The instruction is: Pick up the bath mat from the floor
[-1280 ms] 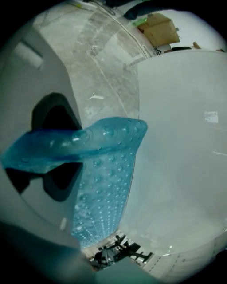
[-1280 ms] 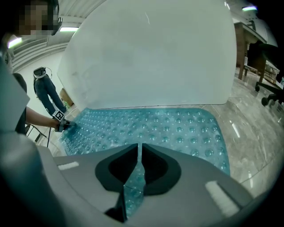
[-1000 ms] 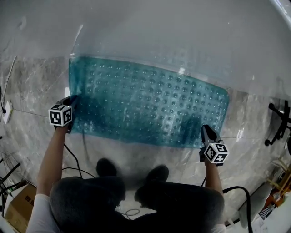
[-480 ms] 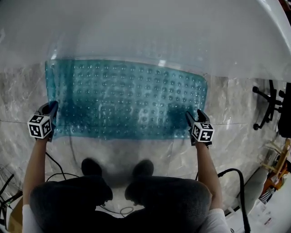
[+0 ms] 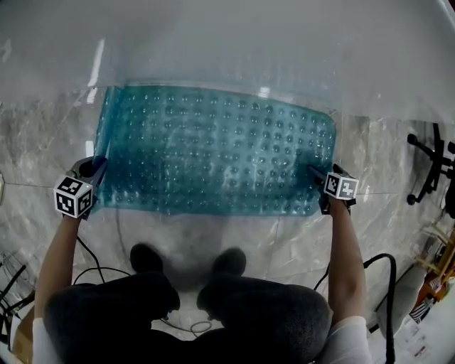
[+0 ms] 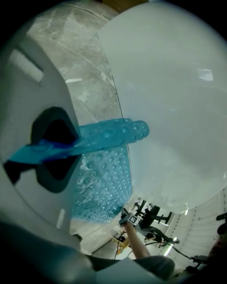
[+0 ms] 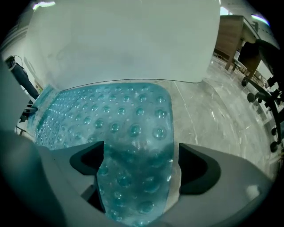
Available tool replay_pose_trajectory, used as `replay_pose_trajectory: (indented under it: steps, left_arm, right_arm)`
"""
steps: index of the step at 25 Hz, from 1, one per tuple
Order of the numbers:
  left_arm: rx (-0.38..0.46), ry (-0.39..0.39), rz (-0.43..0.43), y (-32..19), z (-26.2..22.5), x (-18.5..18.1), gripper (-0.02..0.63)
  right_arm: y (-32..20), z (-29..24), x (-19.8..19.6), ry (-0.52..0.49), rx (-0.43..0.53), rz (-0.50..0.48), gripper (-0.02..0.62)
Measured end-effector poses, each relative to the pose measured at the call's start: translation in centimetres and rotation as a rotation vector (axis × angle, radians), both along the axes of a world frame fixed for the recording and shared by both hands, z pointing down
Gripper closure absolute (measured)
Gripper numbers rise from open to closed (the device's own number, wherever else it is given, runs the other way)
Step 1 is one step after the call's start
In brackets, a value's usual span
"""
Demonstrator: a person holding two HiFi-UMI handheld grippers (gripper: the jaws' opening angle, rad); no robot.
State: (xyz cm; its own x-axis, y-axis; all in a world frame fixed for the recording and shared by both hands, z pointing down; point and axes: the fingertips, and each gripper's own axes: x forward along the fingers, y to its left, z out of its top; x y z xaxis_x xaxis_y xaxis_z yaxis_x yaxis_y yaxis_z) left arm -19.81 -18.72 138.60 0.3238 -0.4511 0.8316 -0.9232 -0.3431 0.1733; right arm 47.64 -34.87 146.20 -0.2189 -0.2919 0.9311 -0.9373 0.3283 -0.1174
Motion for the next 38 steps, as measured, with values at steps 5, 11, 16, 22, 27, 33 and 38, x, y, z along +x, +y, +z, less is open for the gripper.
replay_pose_trajectory:
  steps: [5, 11, 16, 22, 27, 33, 38]
  left_arm:
    - [0.001, 0.001, 0.025, 0.3, 0.5, 0.7, 0.557]
    - [0.006, 0.028, 0.024, 0.3, 0.6, 1.2, 0.549]
    - [0.001, 0.057, 0.04, 0.2, 1.8, 2.6, 0.553]
    - [0.05, 0.048, 0.024, 0.3, 0.6, 2.8, 0.578]
    - [0.145, 0.004, -0.131, 0.1, -4.7, -0.8, 0.58]
    - [0.165, -0.002, -0.223, 1.2, -11.4, -2.5, 0.581]
    - [0.151, -0.003, -0.163, 0.7, -18.9, -0.9, 0.581]
  right_arm:
    - [0.1, 0.8, 0.0, -0.026, -0.003, 0.001, 0.045]
    - [1.6, 0.4, -3.1, -0.053, 0.007, -0.063, 0.304]
    - [2.6, 0.1, -5.8, 0.006, 0.042, -0.189, 0.54]
    - [3.5, -2.1, -6.8, -0.034, 0.035, -0.192, 0.571]
    - [4.1, -7.2, -8.4, -0.091, 0.065, -0.184, 0.571]
    - [5.9, -14.6, -10.5, -0.127, 0.058, -0.179, 0.572]
    - [6.7, -22.4, -12.8, -0.139, 0.06, -0.196, 0.572]
